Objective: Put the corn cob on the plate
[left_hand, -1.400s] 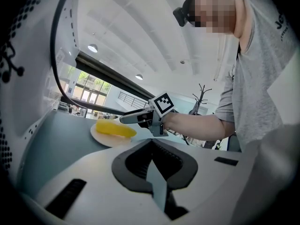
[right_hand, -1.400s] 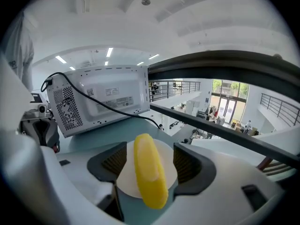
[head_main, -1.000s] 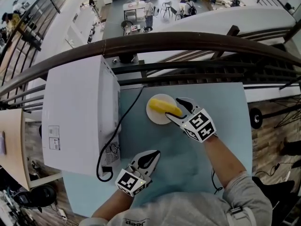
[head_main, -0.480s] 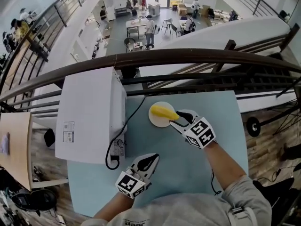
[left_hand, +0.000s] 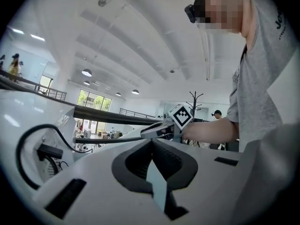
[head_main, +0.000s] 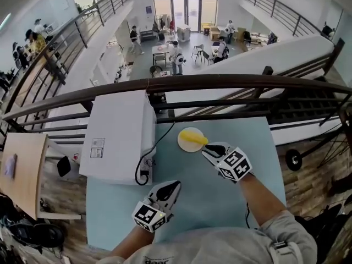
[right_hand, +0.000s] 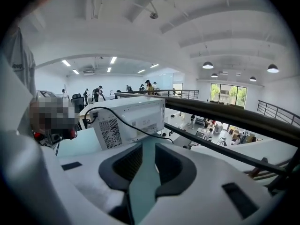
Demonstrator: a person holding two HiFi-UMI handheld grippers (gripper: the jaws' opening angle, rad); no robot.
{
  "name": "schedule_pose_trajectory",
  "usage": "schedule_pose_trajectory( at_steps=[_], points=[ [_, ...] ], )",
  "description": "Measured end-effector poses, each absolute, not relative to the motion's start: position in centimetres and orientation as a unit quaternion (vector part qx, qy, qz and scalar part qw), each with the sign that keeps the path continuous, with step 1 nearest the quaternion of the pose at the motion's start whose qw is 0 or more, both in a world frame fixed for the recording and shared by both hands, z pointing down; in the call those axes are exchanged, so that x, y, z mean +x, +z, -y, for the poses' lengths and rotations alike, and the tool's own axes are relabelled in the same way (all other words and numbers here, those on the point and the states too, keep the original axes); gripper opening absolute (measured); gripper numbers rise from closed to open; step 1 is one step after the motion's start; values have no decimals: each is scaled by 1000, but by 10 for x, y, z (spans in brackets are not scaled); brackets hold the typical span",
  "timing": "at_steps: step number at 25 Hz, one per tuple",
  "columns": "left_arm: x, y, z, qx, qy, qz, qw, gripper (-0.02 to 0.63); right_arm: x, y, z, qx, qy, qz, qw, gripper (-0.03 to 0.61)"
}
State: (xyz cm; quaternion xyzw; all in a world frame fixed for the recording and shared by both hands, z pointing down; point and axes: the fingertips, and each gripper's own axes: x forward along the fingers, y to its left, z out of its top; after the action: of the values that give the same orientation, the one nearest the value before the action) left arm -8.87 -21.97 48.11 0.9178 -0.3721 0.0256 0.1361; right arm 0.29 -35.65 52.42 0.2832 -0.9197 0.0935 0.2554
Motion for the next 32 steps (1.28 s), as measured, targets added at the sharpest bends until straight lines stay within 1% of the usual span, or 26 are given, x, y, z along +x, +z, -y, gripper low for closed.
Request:
schedule_pose_trajectory(
  at_steps=[8, 12, 17, 20, 25, 28, 32],
  points=[
    [-116, 445, 170, 910, 17, 399, 107, 12, 3, 481, 298, 269, 64, 929, 247, 37],
    [-130, 426, 146, 909, 12, 408, 86, 12, 4, 465, 267, 263, 63, 934, 234, 21],
    [-164, 401, 126, 909, 8, 412, 55, 12, 4, 451, 236, 274, 100, 935, 201, 18],
    [-188, 395, 118, 910, 4, 411, 45, 12, 0, 446, 221, 286, 136, 933, 170, 18],
    [-220, 398, 100, 912, -1, 405, 56, 12, 3, 444, 193, 317, 187, 921, 132, 18],
    [-228, 395, 86, 912, 5, 405, 60, 12, 4, 436, 177, 320, 189, 920, 126, 18],
    [-222, 378, 58, 901, 16, 431, 40, 12, 15, 412, 159, 295, 176, 932, 113, 18]
  ],
)
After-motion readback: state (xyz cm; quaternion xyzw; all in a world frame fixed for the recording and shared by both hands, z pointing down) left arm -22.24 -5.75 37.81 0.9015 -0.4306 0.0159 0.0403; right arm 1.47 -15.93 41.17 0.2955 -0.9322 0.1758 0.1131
